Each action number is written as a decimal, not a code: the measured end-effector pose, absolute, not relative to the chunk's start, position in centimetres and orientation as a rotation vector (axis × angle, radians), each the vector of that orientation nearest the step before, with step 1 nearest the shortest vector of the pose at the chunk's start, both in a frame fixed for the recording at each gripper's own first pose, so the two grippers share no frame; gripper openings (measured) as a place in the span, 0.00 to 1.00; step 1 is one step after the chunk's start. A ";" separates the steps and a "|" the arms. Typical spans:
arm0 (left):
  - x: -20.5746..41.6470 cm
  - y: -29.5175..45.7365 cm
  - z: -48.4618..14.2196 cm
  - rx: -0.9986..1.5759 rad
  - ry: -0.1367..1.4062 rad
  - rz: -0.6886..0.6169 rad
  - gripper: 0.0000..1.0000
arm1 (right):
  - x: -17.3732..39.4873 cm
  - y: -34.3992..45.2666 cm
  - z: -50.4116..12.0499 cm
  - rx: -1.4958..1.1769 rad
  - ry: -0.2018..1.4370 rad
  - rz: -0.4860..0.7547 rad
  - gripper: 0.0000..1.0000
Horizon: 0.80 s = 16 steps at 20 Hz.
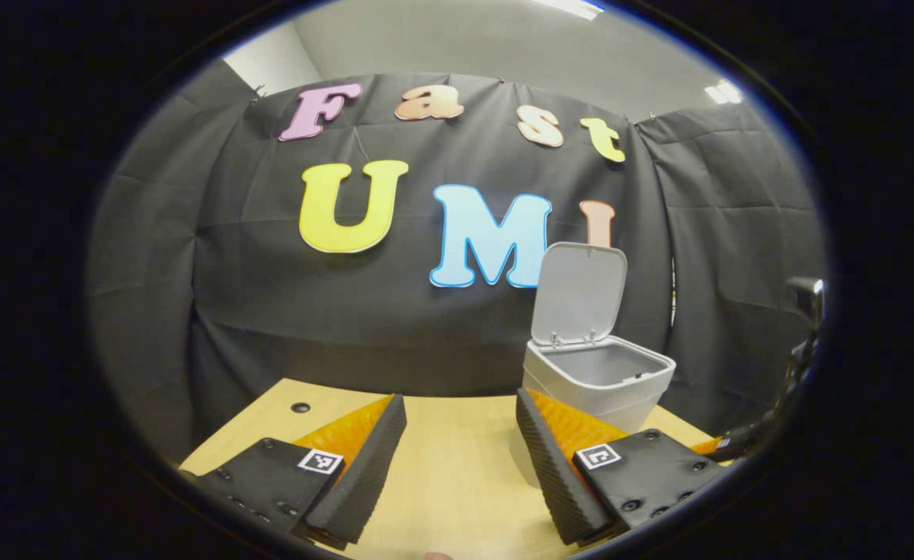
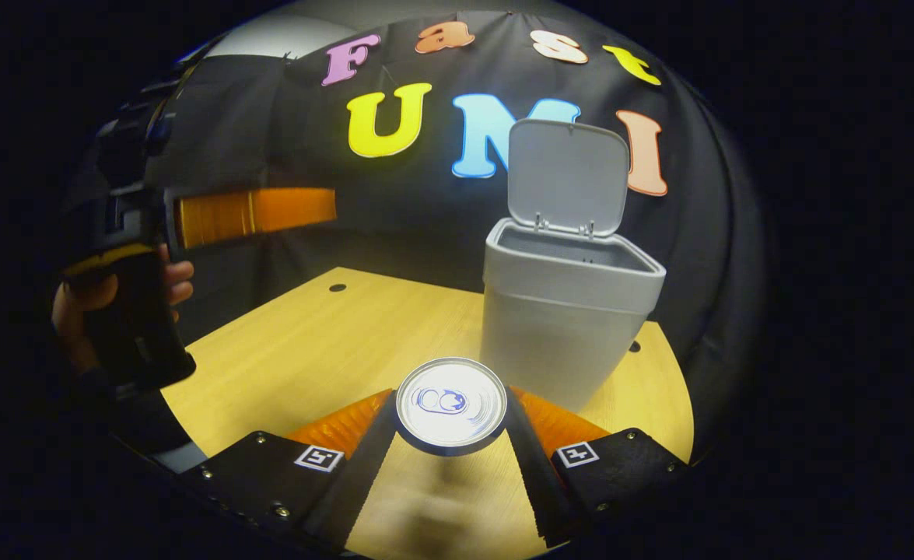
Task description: Press the lid of the desktop garbage bin to open it, pick up the crumpled paper on the desktop and throw it into the bin, then pick up the pop can on the desktop and drop it into the bin, and finally close the garbage bin lid.
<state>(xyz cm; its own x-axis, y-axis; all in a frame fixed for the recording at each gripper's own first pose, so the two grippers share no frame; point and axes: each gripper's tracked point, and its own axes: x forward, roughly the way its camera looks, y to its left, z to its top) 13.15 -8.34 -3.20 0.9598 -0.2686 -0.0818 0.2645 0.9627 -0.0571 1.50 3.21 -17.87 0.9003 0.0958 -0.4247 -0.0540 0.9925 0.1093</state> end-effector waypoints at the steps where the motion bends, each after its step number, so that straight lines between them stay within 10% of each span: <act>1: 13.0 -8.3 -3.2 -0.044 0.088 -0.270 0.93 | 2.0 2.8 -16.7 0.088 0.411 0.071 0.84; 16: 12.6 -8.5 -2.9 -0.022 0.076 -0.262 0.93 | 9.9 -3.4 -4.1 -0.010 0.001 -0.049 0.83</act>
<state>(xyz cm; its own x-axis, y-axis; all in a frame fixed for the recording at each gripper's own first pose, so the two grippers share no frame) 12.62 -8.54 -2.86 0.9631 -0.2593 -0.0718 0.2576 0.9657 -0.0320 9.91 -3.44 -4.06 0.9988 -0.0494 -0.0006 0.0494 0.9987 -0.0096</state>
